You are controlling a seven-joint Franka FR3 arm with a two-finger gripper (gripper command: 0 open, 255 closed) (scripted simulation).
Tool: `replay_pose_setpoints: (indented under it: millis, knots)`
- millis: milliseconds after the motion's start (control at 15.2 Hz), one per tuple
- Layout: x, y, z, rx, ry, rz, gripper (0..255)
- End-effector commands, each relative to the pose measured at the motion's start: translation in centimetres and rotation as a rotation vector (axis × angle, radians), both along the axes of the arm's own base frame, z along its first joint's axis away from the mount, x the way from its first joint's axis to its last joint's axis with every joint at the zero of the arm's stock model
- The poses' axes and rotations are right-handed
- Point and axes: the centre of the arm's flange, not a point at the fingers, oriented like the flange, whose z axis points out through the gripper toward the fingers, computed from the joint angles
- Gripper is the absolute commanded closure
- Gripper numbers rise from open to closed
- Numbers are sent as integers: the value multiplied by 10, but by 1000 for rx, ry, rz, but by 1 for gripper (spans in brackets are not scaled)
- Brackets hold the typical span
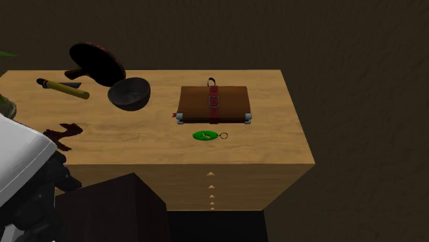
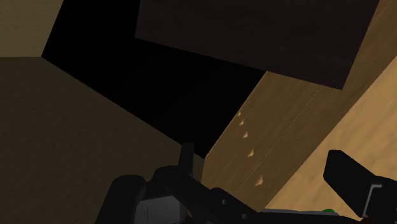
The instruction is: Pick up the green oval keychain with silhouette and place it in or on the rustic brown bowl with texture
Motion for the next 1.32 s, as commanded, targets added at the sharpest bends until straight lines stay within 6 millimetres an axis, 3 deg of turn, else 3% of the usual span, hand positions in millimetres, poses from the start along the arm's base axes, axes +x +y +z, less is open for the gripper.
replay_pose_setpoints:
  millis: [0,1254]
  knots:
    - [0,0,0,0,0,0,0]
    - [131,149,-150,15,-13,-151,0]
